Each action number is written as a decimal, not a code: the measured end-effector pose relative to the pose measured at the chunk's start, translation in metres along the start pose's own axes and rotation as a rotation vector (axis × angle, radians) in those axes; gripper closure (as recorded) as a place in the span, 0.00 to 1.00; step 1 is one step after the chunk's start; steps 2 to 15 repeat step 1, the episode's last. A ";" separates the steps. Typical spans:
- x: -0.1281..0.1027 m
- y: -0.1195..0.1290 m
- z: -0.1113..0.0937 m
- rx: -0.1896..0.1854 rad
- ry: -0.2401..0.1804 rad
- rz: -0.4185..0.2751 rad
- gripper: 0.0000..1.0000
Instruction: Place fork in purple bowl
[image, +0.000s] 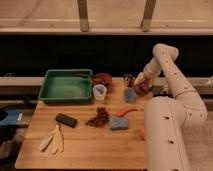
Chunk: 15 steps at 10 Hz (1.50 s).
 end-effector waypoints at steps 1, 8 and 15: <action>0.000 0.001 0.001 0.000 0.001 -0.001 0.34; 0.000 0.001 0.001 0.000 0.001 -0.001 0.34; 0.000 0.001 0.001 0.000 0.001 -0.001 0.34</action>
